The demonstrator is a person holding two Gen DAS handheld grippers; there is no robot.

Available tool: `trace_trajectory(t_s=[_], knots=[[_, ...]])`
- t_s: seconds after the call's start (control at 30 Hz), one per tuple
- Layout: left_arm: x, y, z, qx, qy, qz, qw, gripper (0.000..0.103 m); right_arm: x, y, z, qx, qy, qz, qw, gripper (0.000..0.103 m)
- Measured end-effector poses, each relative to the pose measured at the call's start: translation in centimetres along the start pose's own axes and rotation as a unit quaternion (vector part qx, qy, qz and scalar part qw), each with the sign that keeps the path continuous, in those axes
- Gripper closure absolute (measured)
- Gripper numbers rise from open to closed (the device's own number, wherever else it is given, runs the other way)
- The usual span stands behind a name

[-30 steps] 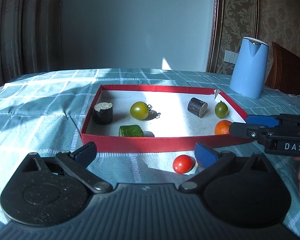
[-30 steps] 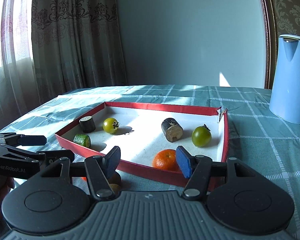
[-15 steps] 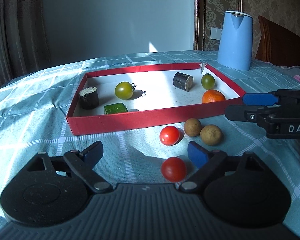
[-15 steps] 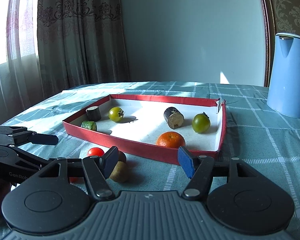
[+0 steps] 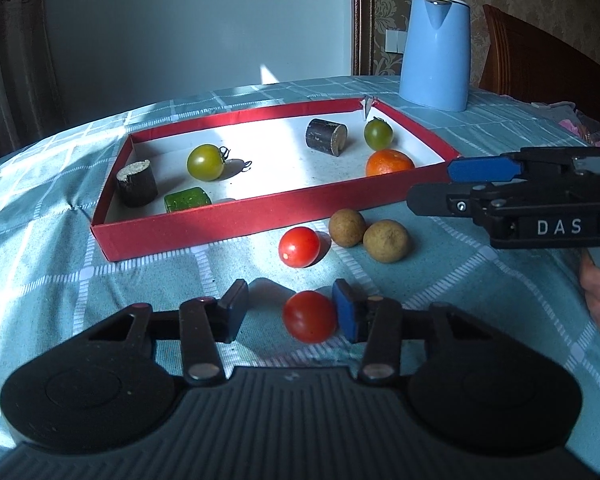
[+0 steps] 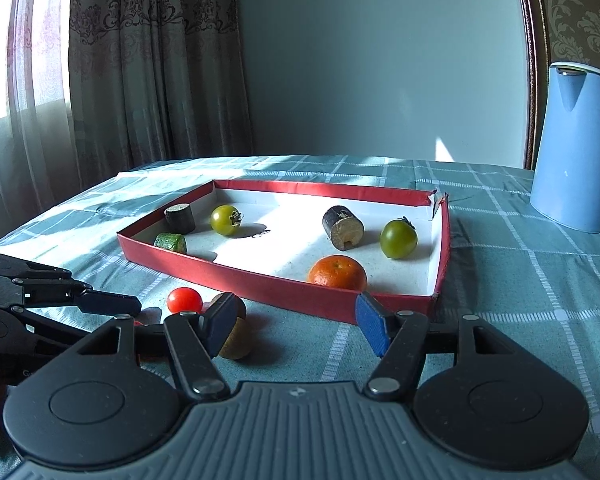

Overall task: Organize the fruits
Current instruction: 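Grasp a red cherry tomato with the left gripper while the right gripper grasps a brown round fruit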

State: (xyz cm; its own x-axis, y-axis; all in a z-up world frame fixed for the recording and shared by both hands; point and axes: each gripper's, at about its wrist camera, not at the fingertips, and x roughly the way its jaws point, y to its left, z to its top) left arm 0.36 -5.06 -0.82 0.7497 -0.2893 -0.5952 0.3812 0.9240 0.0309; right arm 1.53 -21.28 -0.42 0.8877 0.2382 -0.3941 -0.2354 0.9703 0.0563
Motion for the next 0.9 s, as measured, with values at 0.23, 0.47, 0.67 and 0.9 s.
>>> trace_trajectory(t_s=[0.23, 0.47, 0.67, 0.9], knots=[[-0.2, 0.0, 0.1, -0.001, -0.005, -0.01, 0.9999, 0.079, 0.2, 0.9, -0.2, -0.024, 0.01, 0.007, 1.0, 0.038], [-0.2, 1.0, 0.2, -0.03, -0.004, 0.011, 0.9995, 0.079, 0.3, 1.7, -0.3, -0.037, 0.021, 0.028, 0.999, 0.039], [-0.2, 0.9, 0.1, -0.028, -0.003, 0.012, 0.9995, 0.079, 1.6, 2.7, -0.2, -0.056, 0.051, 0.041, 0.996, 0.047], [-0.2, 0.9, 0.1, -0.026, -0.004, 0.013, 0.9996, 0.079, 3.1, 3.8, -0.1, -0.068, 0.074, 0.033, 0.994, 0.064]])
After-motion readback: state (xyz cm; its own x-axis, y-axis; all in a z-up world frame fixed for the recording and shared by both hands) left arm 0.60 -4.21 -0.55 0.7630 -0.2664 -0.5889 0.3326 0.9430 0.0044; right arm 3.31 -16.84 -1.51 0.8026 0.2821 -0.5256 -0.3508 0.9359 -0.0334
